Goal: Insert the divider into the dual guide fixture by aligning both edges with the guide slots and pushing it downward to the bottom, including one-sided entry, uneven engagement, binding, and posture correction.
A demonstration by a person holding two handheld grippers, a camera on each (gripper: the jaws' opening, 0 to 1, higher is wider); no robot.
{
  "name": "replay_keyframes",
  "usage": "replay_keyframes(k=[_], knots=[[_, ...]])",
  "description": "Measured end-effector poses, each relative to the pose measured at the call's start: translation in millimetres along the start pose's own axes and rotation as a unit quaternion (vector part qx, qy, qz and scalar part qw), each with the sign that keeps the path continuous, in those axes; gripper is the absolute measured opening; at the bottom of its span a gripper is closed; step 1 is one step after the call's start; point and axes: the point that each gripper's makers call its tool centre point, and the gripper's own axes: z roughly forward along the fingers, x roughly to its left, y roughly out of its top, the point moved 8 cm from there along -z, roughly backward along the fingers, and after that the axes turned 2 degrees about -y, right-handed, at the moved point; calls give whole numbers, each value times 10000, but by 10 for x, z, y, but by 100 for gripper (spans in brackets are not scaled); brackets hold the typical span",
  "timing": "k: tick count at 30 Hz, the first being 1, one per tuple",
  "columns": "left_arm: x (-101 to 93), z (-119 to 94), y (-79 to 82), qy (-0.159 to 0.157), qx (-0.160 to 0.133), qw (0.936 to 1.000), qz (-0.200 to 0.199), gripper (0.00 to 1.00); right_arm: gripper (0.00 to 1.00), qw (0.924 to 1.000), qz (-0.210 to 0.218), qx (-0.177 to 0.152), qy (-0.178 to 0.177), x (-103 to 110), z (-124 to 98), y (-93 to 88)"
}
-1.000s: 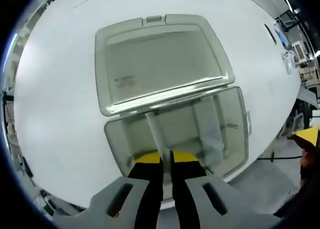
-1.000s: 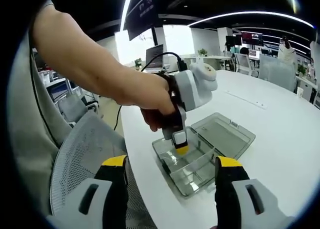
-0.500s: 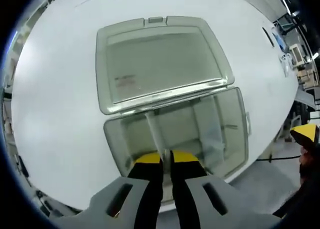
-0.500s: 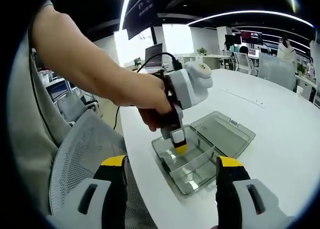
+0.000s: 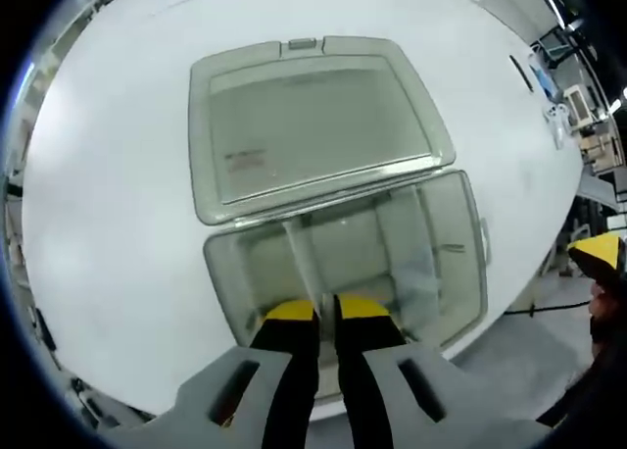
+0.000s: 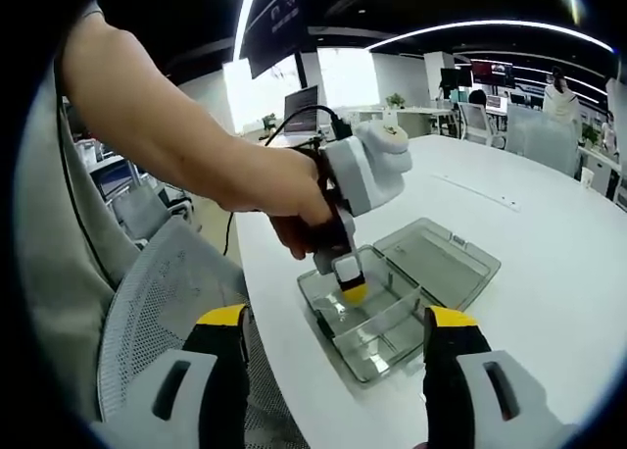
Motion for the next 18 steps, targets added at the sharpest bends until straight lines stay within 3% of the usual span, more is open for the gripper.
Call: replay_keyframes(k=[18], knots=[[-37, -65, 4, 139, -71, 9997, 189, 2, 70, 10000, 2, -26, 21, -4, 6, 17]])
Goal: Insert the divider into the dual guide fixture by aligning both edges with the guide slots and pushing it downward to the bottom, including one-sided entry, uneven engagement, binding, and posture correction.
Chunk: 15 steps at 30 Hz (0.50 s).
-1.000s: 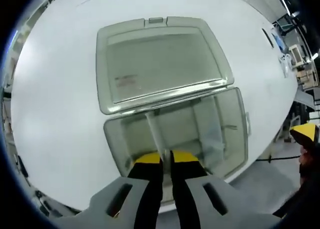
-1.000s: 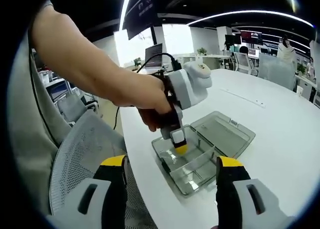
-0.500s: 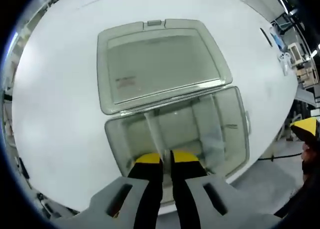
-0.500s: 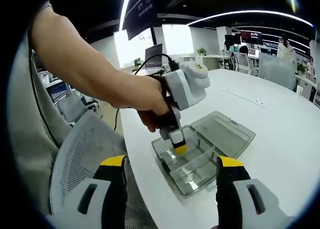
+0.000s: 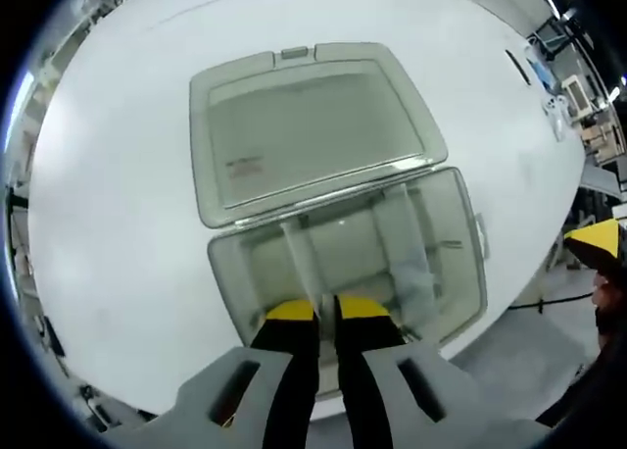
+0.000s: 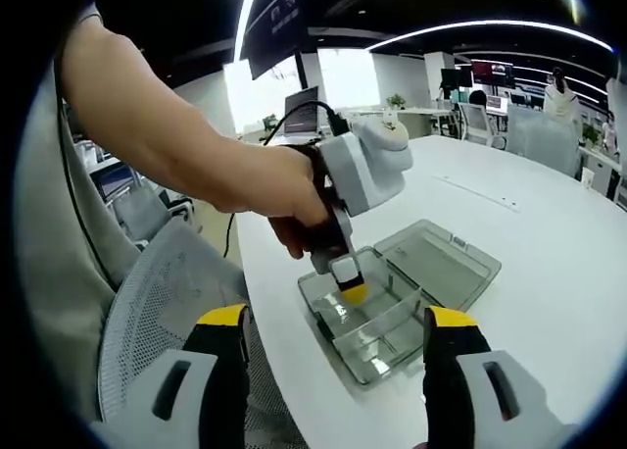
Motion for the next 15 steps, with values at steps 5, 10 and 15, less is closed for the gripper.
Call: replay_keyframes(k=[5, 10, 15], knots=[[-5, -26, -8, 25, -45, 10000, 21, 2, 70, 10000, -8, -10, 2, -7, 5, 7], [-11, -42, -14, 10, -90, 9999, 47, 2, 70, 10000, 3, -17, 5, -4, 6, 6], [-28, -63, -11, 33, -99, 9999, 89, 2, 70, 10000, 0, -22, 17, 3, 15, 7]])
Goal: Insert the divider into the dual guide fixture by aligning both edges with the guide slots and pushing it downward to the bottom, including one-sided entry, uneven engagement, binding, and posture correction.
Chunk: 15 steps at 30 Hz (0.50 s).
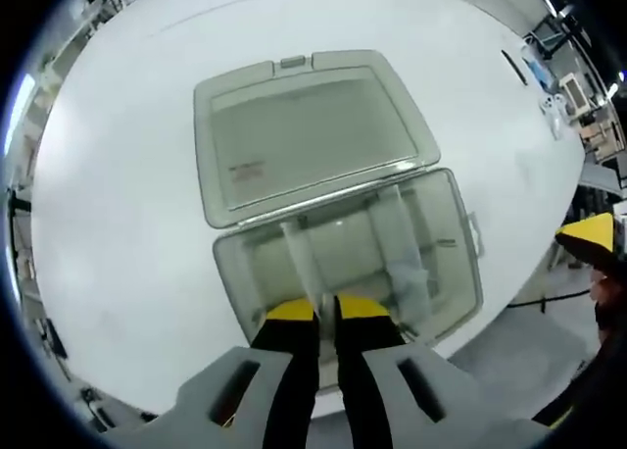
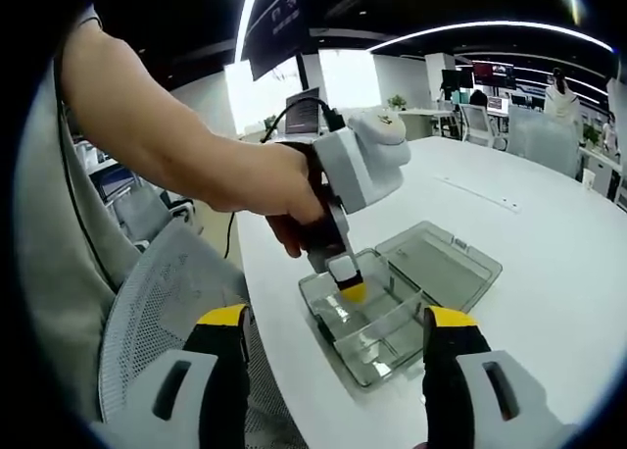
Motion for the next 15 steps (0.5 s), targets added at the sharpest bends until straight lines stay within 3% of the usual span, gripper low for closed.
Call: replay_keyframes(k=[15], knots=[[10, -87, 20, -60, -31, 10000, 7, 2, 70, 10000, 2, -28, 28, 0, 12, 20]])
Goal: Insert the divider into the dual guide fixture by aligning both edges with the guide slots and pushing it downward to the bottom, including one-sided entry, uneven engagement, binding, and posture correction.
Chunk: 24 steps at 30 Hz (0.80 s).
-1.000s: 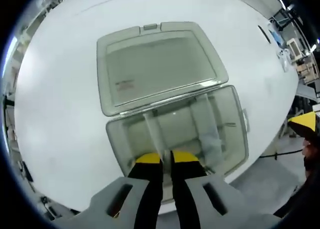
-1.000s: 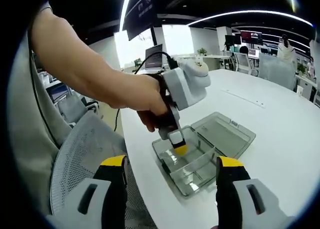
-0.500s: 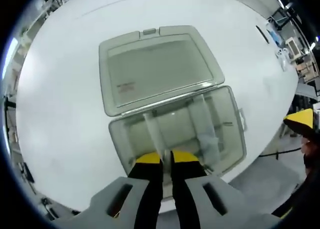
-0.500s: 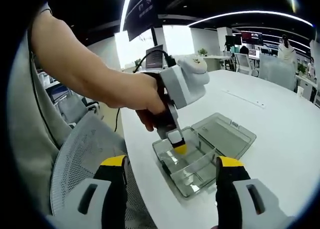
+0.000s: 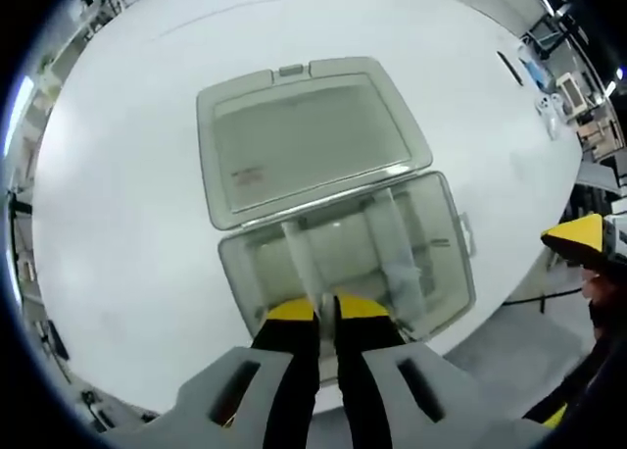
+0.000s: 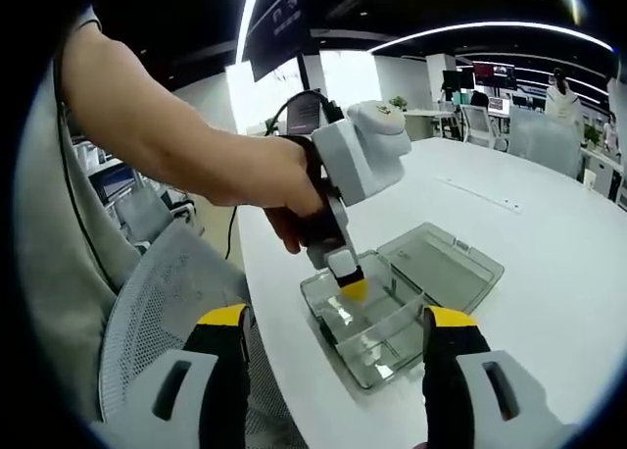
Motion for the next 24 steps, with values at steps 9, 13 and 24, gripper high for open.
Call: replay_keyframes(k=[9, 13, 24], knots=[[2, -10, 12, 24, 1, 10000, 15, 2, 69, 10000, -14, -11, 17, 12, 5, 7], [-20, -28, 23, 25, 7, 10000, 32, 2, 69, 10000, -4, -7, 4, 3, -7, -3], [-26, -23, 25, 85, 60, 9999, -122, 2, 69, 10000, 12, -26, 7, -2, -27, 0]])
